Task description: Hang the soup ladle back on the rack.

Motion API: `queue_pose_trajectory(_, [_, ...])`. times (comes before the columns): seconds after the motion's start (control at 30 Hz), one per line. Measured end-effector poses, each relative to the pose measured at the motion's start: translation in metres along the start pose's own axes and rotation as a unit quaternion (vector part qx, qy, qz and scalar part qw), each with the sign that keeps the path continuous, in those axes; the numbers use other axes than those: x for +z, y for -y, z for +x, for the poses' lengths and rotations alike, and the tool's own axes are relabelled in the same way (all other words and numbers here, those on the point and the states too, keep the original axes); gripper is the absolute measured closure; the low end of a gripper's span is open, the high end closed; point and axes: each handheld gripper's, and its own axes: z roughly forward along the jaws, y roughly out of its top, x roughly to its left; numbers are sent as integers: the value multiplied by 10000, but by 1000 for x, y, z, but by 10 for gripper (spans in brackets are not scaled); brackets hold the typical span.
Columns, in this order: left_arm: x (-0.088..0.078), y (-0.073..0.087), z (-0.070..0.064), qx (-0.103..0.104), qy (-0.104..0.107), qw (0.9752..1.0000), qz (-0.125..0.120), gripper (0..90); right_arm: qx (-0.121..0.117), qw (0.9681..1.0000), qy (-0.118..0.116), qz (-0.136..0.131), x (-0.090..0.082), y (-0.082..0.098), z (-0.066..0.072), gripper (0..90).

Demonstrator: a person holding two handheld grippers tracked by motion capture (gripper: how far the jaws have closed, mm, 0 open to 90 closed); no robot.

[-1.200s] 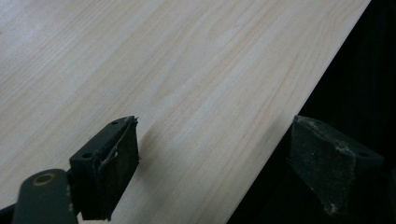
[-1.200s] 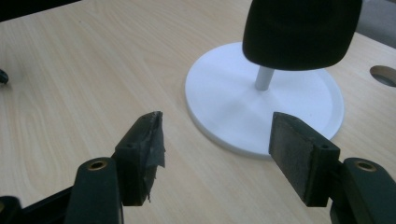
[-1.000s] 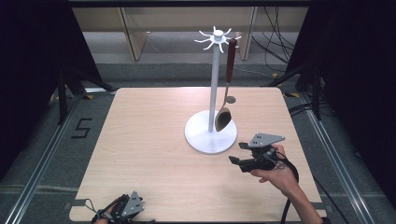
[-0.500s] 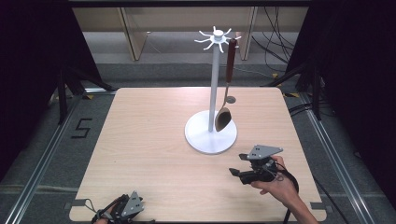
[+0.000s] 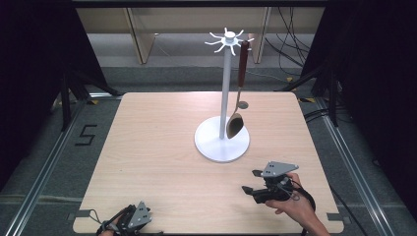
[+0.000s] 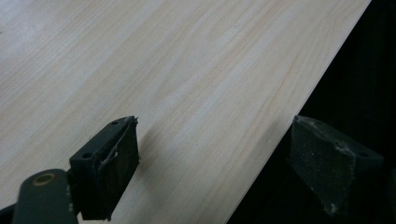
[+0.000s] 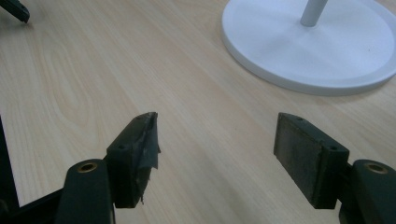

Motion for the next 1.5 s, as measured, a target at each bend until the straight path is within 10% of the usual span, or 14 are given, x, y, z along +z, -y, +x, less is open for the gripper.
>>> queue_pose_trajectory(1.5, [0, 0, -1, 1, -14, 10000, 14, 155, 263, 9996, 15, 137, -21, 43, 18, 275])
